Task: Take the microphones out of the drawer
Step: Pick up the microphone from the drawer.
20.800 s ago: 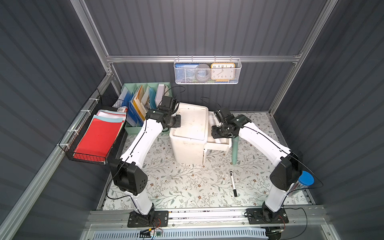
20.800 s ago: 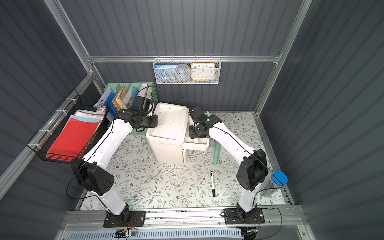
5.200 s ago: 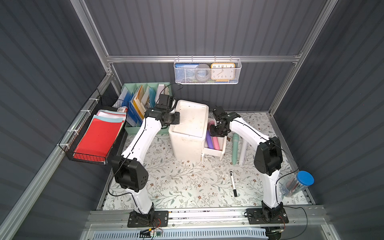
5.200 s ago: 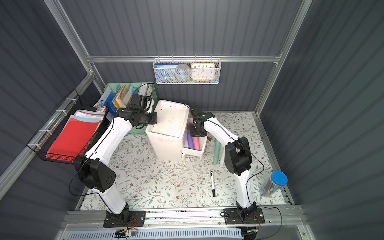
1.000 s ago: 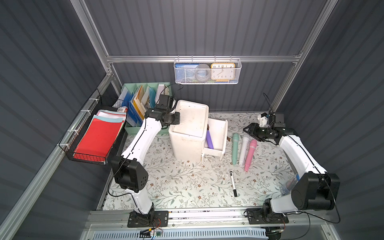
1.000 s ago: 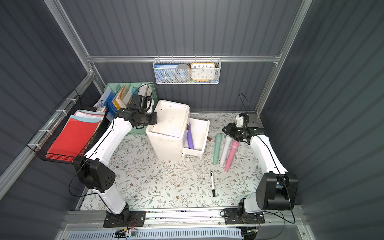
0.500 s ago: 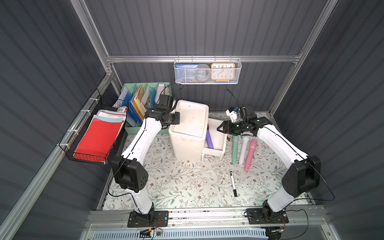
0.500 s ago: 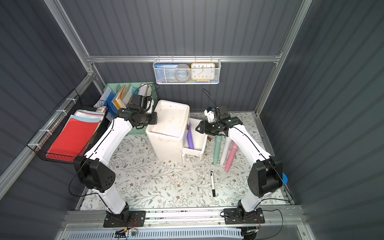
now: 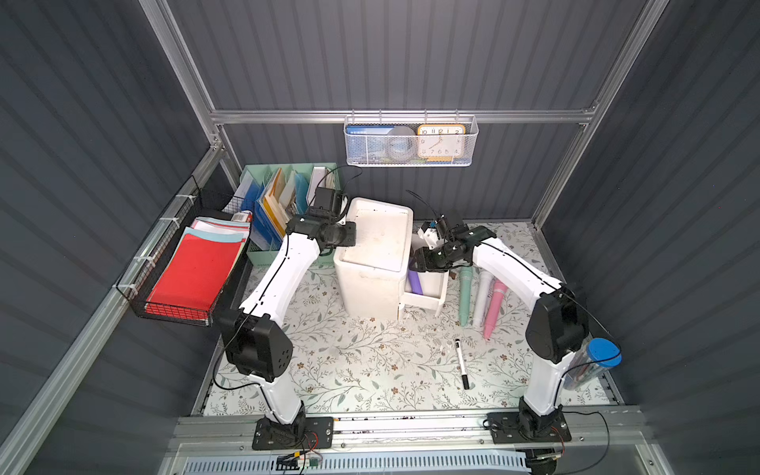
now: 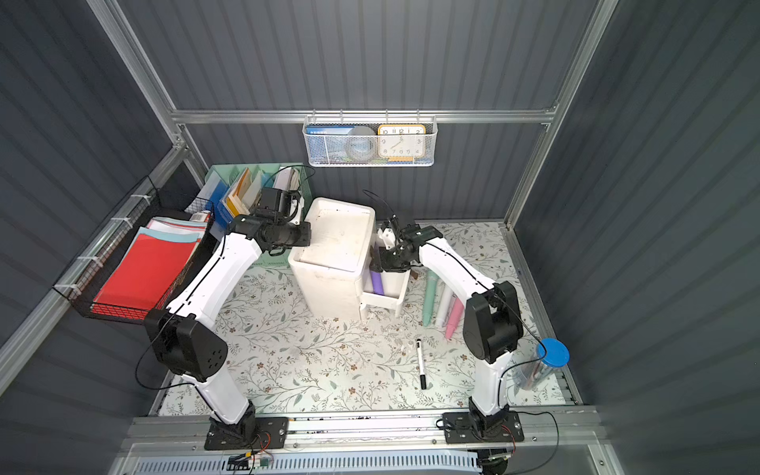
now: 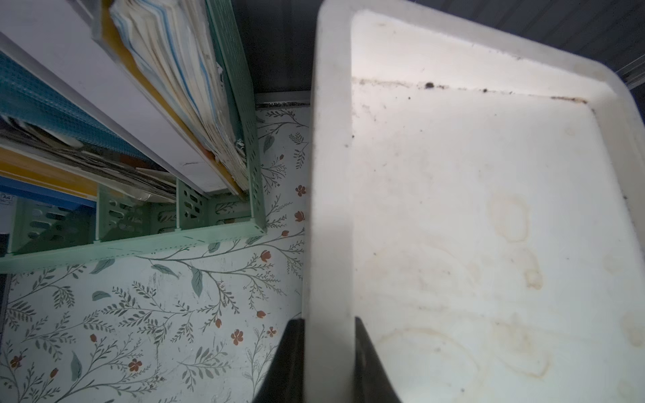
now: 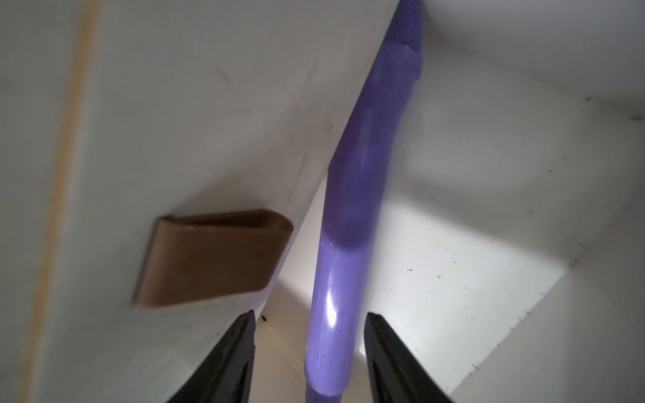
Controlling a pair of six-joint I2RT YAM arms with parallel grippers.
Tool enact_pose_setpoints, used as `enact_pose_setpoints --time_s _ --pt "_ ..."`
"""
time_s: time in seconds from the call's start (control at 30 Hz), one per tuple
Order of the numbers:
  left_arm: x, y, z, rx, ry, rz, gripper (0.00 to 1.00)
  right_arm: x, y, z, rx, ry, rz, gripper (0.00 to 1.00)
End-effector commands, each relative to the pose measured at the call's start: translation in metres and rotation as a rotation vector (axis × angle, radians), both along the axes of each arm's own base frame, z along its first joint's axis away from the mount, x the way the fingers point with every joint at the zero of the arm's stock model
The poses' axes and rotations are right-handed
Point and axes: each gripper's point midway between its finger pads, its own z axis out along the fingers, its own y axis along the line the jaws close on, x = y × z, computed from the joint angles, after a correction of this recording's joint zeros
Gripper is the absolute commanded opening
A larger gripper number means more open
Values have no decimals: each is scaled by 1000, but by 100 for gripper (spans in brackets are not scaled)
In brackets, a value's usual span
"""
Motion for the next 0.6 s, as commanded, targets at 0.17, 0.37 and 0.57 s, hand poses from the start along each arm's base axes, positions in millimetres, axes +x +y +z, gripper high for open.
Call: enact_pose_setpoints --time_s 0.17,0.37,0.57 --pt "-2 -39 15 -225 -12 -42 0 9 2 -30 -119 7 -43 54" --pt "-3 -39 14 -225 -11 -42 0 12 1 -47 -182 14 -76 54" --pt "-4 -39 12 -224 -6 -42 0 12 0 -58 -214 24 -92 53"
